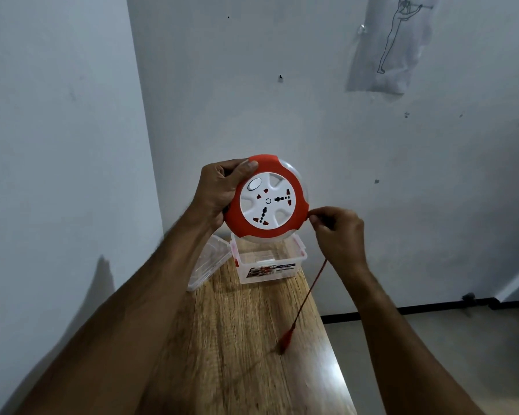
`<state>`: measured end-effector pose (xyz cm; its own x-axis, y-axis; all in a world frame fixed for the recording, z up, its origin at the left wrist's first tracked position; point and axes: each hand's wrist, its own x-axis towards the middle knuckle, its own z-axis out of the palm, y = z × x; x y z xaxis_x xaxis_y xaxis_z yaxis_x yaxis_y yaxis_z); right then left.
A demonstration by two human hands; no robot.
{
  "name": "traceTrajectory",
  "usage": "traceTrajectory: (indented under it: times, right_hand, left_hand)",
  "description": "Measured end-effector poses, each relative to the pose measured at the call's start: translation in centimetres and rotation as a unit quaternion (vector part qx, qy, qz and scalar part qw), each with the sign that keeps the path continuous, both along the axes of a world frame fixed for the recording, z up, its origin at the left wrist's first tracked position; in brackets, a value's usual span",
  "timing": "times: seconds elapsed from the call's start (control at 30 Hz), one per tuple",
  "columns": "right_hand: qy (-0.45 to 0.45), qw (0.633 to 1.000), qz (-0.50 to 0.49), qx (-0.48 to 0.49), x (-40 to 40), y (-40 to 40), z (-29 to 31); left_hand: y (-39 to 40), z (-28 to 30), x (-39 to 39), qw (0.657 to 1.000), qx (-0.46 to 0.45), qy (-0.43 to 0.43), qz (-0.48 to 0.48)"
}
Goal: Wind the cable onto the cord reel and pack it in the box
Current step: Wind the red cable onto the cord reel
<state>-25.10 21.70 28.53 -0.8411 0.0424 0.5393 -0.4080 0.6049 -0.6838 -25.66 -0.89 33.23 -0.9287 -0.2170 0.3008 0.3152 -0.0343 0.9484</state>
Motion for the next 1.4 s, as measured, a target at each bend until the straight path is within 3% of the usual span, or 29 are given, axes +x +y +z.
traceTrajectory:
  times: [0.13, 0.23, 0.47, 0.63, 0.77, 0.87, 1.0, 1.13, 1.27, 1.4]
  right_hand:
    - [0.068, 0.994, -0.03, 0.079, -0.6, 0.1, -0.3]
    - [0.062, 0.995, -0.051, 0.067, -0.9, 0.1, -0.2]
    - [-0.073, 0.994, -0.039, -0.066, -1.5, 1.0, 0.4]
    - [-0.154, 0.982, -0.021, -0.109, -1.5, 1.6, 0.0]
    - [-0.135, 0.986, -0.006, -0.097, -1.1, 1.5, -0.4]
    - [-0.05, 0.996, -0.044, -0.061, -1.0, 1.5, -0.8]
    - [0.135, 0.984, -0.119, -0.014, -0.4, 1.3, 0.5]
    - [0.285, 0.95, -0.014, 0.125, 1.7, -0.7, 3.1]
    - [0.244, 0.904, 0.07, 0.345, 3.1, -3.3, 3.7]
    - [0.185, 0.877, 0.087, 0.434, 3.5, -3.8, 3.4]
  left_hand:
    - [0.0, 0.2, 0.2, 1.0, -0.004, 0.0, -0.013]
    - [0.1, 0.4, 0.4, 1.0, -0.001, 0.001, -0.026]
    - [-0.2, 0.4, 0.5, 0.999, 0.008, -0.002, -0.037]
    - [-0.1, 0.3, 0.6, 0.999, 0.024, 0.0, -0.034]
    - [-0.2, 0.2, 0.5, 0.999, 0.026, -0.004, -0.024]
    - [-0.3, 0.2, 0.4, 0.999, 0.028, -0.003, -0.017]
    - [-0.2, 0.3, 0.2, 1.0, 0.026, -0.004, -0.004]
    - [0.0, 0.4, 0.0, 1.0, 0.016, -0.008, -0.003]
    - [0.3, 0.4, 0.1, 1.0, -0.005, 0.004, -0.01]
    - [0.1, 0.2, 0.2, 0.999, -0.036, 0.011, -0.009]
